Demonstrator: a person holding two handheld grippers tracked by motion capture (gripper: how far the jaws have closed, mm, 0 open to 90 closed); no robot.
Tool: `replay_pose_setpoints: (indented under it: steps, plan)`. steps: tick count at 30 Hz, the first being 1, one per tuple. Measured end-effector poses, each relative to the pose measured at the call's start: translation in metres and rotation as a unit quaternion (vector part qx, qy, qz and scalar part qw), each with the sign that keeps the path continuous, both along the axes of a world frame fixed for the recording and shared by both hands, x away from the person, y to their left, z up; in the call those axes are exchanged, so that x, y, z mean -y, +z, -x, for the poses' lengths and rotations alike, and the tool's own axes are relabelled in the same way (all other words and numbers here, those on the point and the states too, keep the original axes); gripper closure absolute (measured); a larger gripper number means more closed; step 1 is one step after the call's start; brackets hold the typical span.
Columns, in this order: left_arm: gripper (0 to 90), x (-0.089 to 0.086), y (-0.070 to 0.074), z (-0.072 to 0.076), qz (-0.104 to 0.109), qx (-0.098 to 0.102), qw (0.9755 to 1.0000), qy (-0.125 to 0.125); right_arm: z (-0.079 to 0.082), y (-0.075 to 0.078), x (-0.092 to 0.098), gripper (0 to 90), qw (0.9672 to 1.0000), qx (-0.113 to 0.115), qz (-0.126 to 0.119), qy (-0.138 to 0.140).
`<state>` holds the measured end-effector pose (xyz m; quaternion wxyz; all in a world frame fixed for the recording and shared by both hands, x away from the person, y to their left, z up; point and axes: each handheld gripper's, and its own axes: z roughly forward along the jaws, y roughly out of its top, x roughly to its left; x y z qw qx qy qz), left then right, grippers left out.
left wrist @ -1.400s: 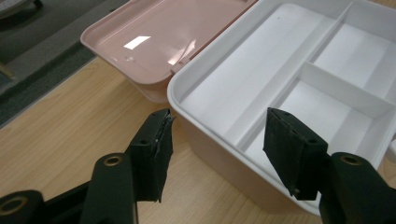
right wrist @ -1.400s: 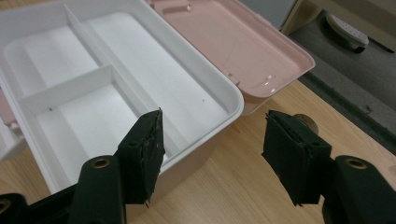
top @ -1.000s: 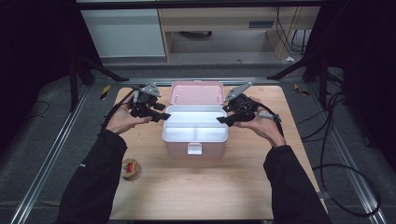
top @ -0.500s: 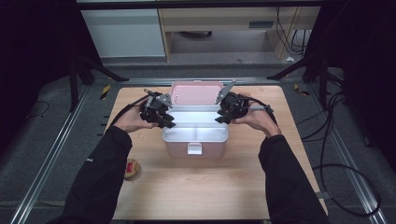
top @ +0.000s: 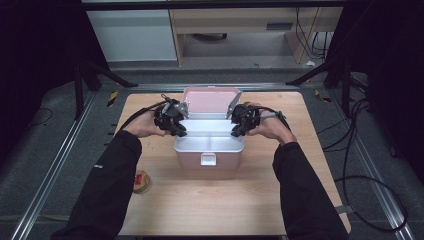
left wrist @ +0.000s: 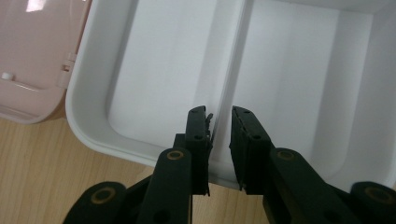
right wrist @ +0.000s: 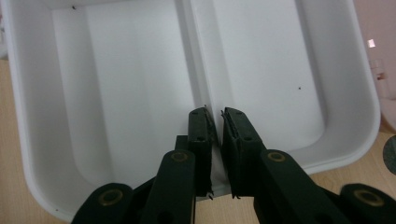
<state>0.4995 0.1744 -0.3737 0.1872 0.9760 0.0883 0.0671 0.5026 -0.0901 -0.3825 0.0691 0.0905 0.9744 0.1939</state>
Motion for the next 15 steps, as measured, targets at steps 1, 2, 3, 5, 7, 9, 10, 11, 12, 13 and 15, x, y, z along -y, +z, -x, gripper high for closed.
replay_pose_setpoints:
  steps: [1, 2, 3, 5, 7, 9, 10, 11, 12, 13, 15]
  plan:
    - [76.8, 0.001, 0.000, -0.001, -0.005, 0.000, 1.0000, -0.003, 0.000, 0.000, 0.000, 82.5, 1.0000, -0.002, 0.000, 0.002]
    - [77.1, 0.002, -0.001, -0.002, -0.009, -0.002, 0.9999, -0.007, 0.000, 0.000, 0.000, 82.7, 1.0000, -0.002, 0.000, 0.003]
    - [77.8, 0.002, -0.003, -0.004, -0.008, -0.008, 0.9999, -0.010, -0.001, 0.000, 0.000, 83.2, 1.0000, -0.006, 0.000, 0.007]
    - [78.2, 0.003, -0.006, -0.006, -0.007, -0.011, 0.9998, -0.017, -0.003, -0.001, 0.001, 83.5, 0.9999, -0.010, -0.003, 0.010]
    - [79.2, 0.003, -0.006, -0.007, -0.006, -0.014, 0.9997, -0.019, -0.004, 0.000, 0.001, 83.6, 0.9998, -0.014, -0.001, 0.011]
    - [81.1, 0.001, -0.007, -0.010, 0.003, -0.020, 0.9994, -0.027, -0.005, 0.000, -0.001, 84.0, 0.9997, -0.018, 0.007, 0.014]
    - [82.4, 0.001, -0.007, -0.010, 0.003, -0.020, 0.9994, -0.027, -0.005, 0.000, -0.001, 84.0, 0.9997, -0.018, 0.007, 0.014]
    - [83.1, 0.000, -0.007, -0.012, 0.005, -0.025, 0.9991, -0.033, -0.007, 0.001, -0.002, 84.5, 0.9995, -0.025, 0.013, 0.015]
    - [83.6, 0.000, -0.007, -0.012, 0.005, -0.025, 0.9991, -0.033, -0.007, 0.001, -0.002, 84.5, 0.9995, -0.025, 0.013, 0.015]
    - [84.1, 0.000, -0.007, -0.013, 0.004, -0.032, 0.9989, -0.035, -0.008, 0.001, -0.002, 85.0, 0.9993, -0.031, 0.014, 0.018]
    - [85.1, 0.003, -0.006, -0.016, -0.010, -0.039, 0.9983, -0.041, -0.009, 0.001, -0.002, 85.1, 0.9992, -0.032, 0.014, 0.018]
